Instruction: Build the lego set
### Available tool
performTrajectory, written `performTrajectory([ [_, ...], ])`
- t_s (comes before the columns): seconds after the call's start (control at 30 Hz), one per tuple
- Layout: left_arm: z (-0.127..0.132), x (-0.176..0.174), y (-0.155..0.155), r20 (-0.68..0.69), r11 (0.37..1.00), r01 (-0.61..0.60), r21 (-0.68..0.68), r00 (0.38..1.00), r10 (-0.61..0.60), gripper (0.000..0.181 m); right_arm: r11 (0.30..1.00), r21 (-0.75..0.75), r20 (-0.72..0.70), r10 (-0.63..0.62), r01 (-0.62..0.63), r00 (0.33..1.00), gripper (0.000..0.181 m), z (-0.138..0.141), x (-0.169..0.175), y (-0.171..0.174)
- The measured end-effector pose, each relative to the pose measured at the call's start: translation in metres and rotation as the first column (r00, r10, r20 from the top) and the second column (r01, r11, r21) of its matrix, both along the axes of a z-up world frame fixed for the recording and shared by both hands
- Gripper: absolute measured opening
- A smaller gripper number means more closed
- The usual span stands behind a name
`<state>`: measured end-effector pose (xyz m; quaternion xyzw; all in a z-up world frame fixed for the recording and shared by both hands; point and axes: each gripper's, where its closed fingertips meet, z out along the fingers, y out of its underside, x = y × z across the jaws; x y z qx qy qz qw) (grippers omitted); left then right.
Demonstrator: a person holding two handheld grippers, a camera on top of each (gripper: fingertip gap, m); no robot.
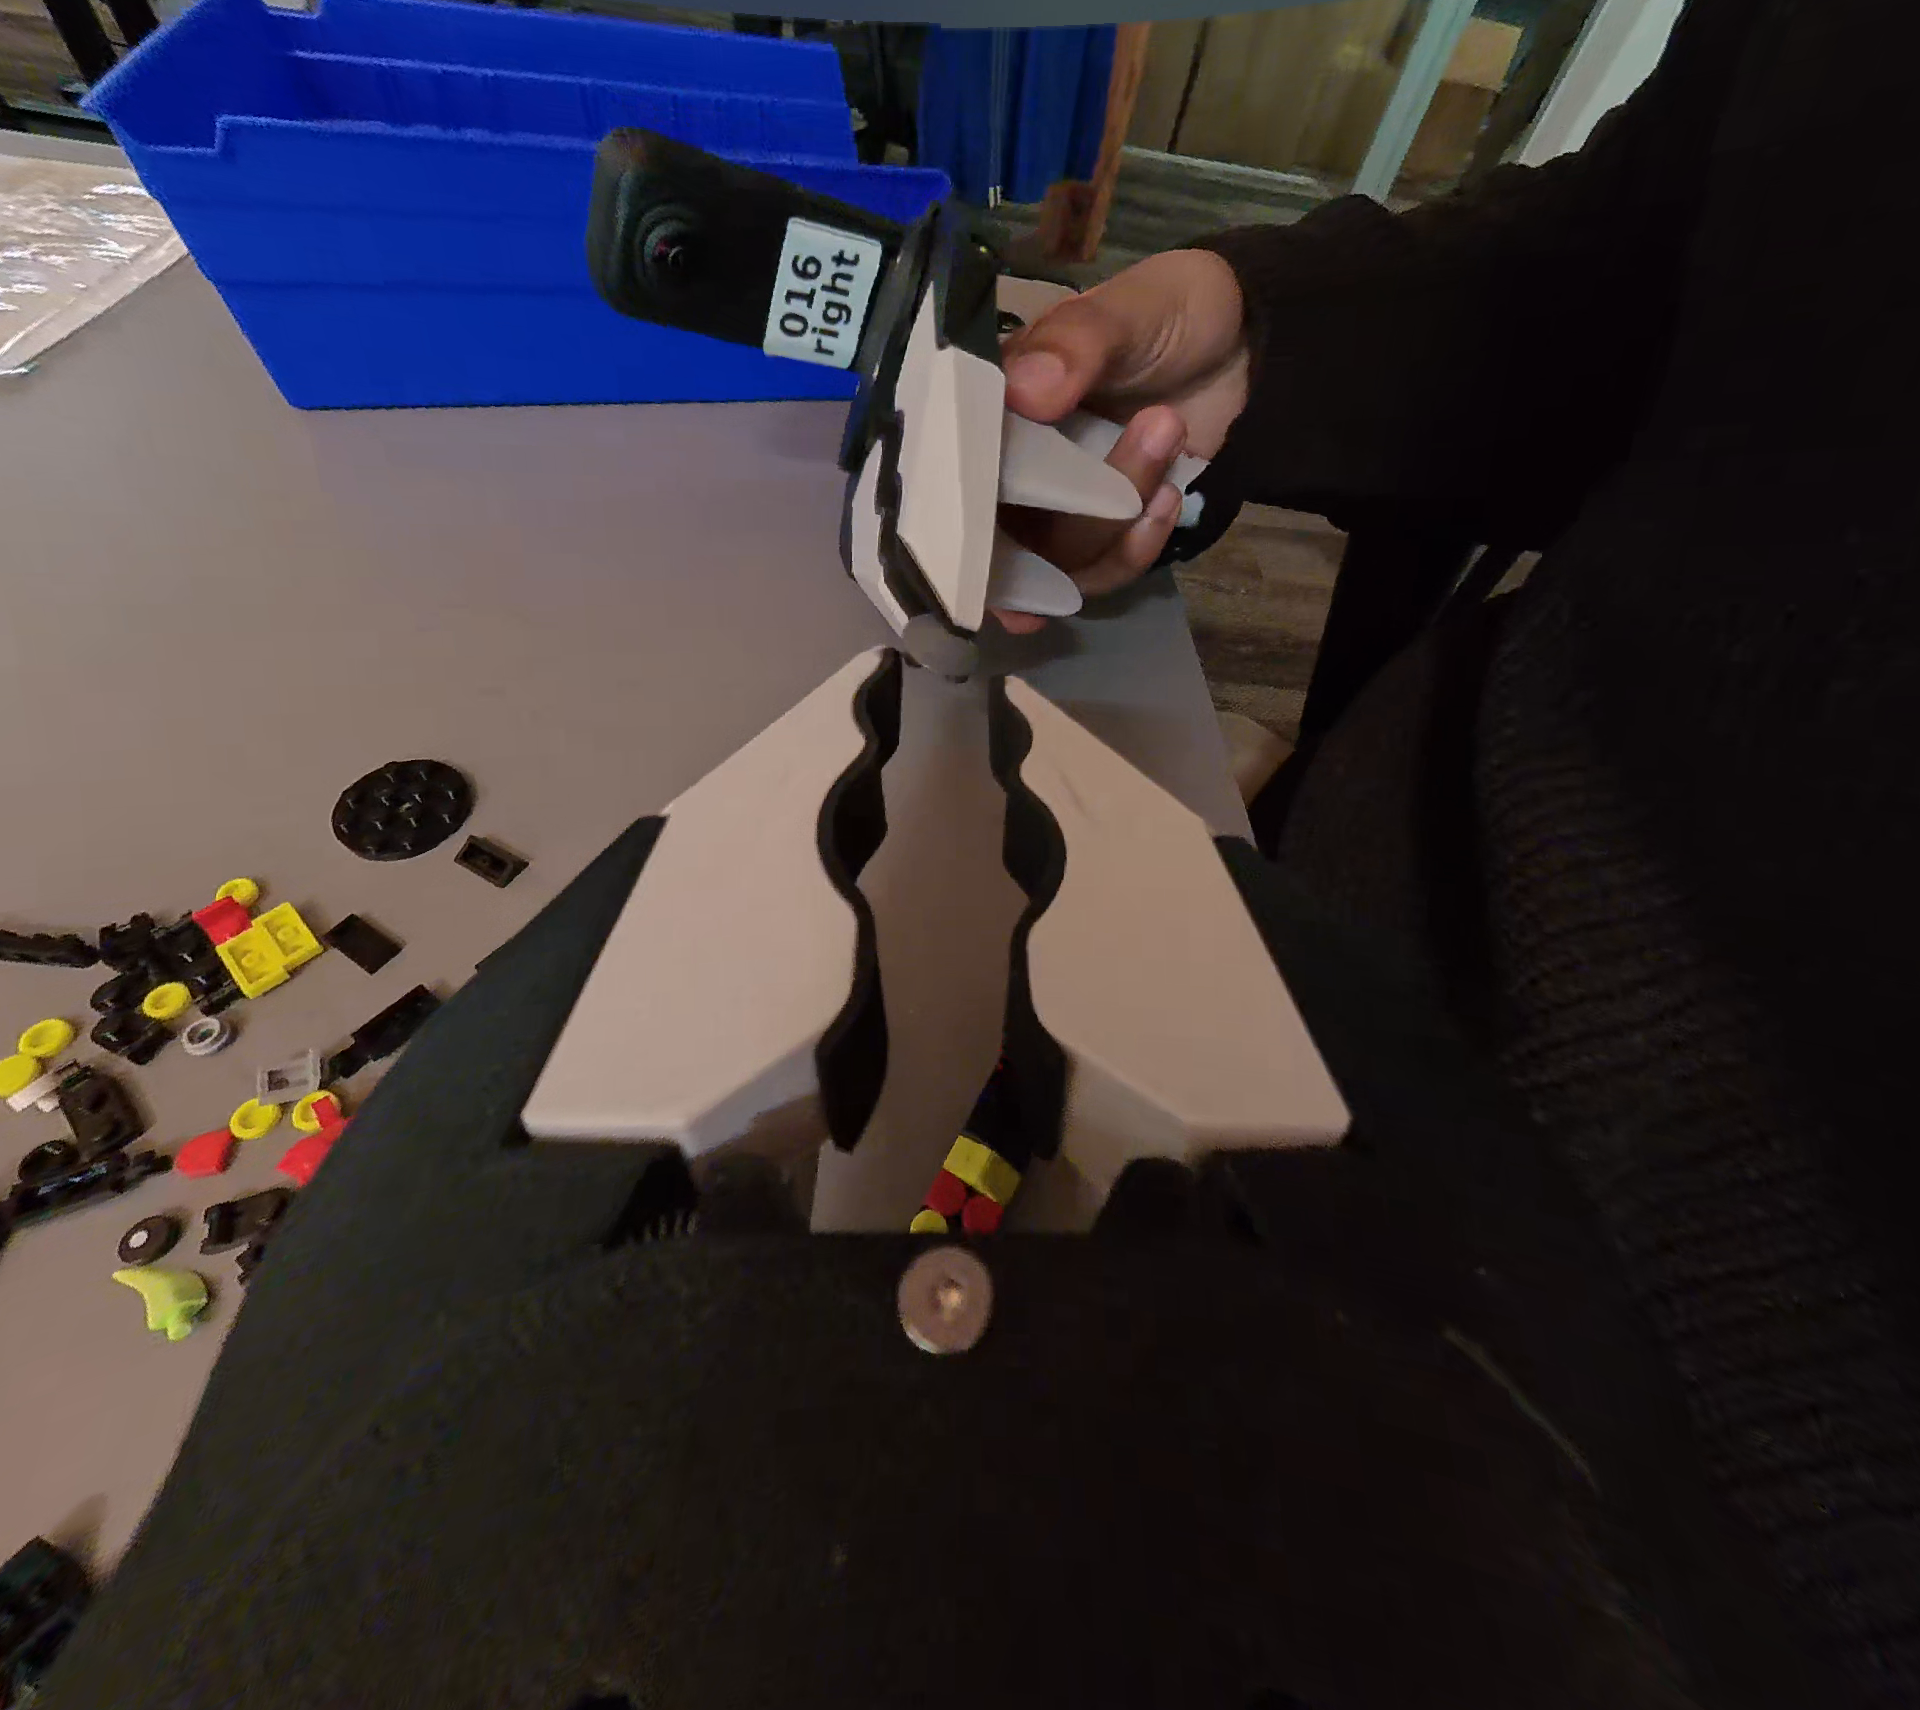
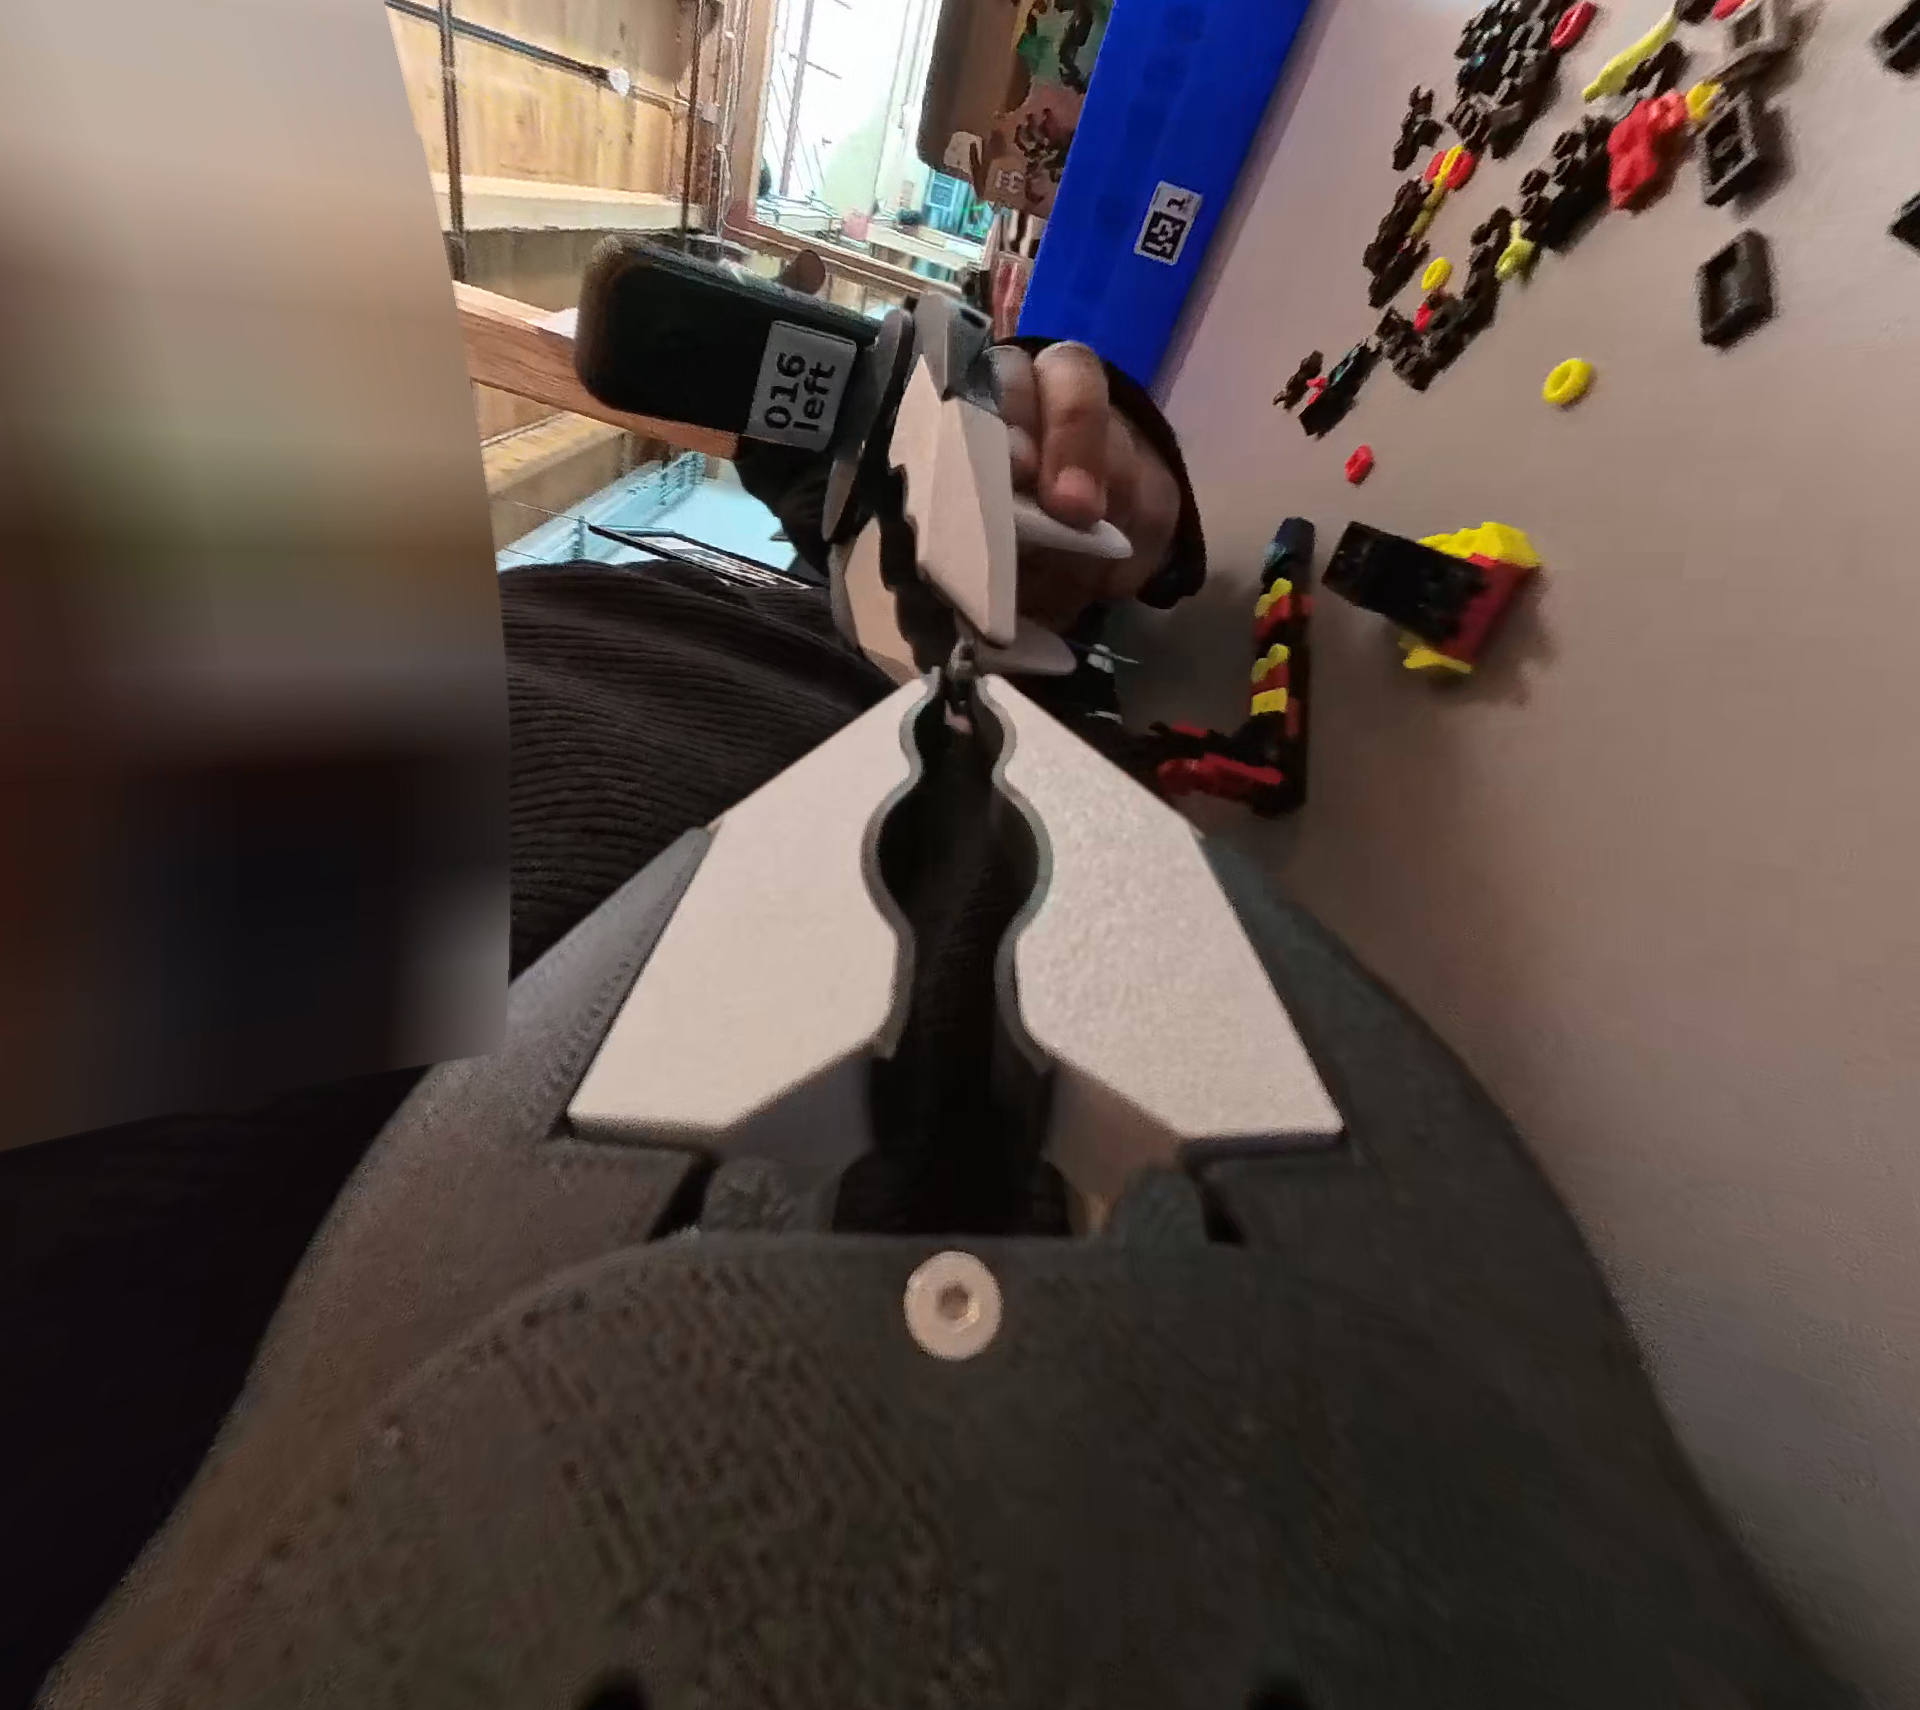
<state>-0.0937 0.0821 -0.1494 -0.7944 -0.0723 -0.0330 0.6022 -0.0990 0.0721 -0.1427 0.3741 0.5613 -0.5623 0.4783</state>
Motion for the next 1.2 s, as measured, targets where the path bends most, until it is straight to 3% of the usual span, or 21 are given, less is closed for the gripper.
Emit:
performTrajectory([
  [0.1,0.000,-0.001,-0.001,0.002,1.000,-0.005,-0.001,1.000,0.005,0.009,1.000,-0.005,0.015,0.005,-0.005,1.000,0.002,0.000,0.000,0.000],
  [0.83,-0.002,-0.001,0.001,0.000,1.000,-0.007,-0.011,1.000,0.007,0.013,1.000,0.001,0.060,0.011,-0.011,0.998,0.002,-0.005,0.001,0.000],
  [0.97,-0.007,-0.005,0.001,0.007,0.999,-0.028,-0.035,1.000,0.028,0.012,1.000,-0.010,0.047,-0.010,0.011,0.999,0.015,-0.003,-0.005,0.006],
  [1.03,-0.011,-0.008,0.000,0.020,0.998,-0.042,-0.054,0.999,0.043,0.012,0.999,-0.013,-0.018,-0.043,0.043,0.999,0.017,0.002,-0.011,0.011],
  [1.1,-0.015,-0.012,-0.001,0.055,0.996,-0.054,-0.070,0.997,0.058,0.012,0.996,0.025,-0.173,-0.083,0.088,0.981,0.016,0.006,-0.017,0.016],
  [1.17,-0.020,-0.014,-0.002,0.115,0.995,-0.056,-0.088,0.991,0.066,0.012,0.978,0.128,-0.412,-0.097,0.163,0.906,0.017,0.003,-0.024,0.020],
  [1.2,-0.023,-0.015,-0.003,0.152,0.994,-0.050,-0.101,0.986,0.065,0.012,0.961,0.180,-0.548,-0.080,0.212,0.832,0.017,0.000,-0.027,0.022],
])
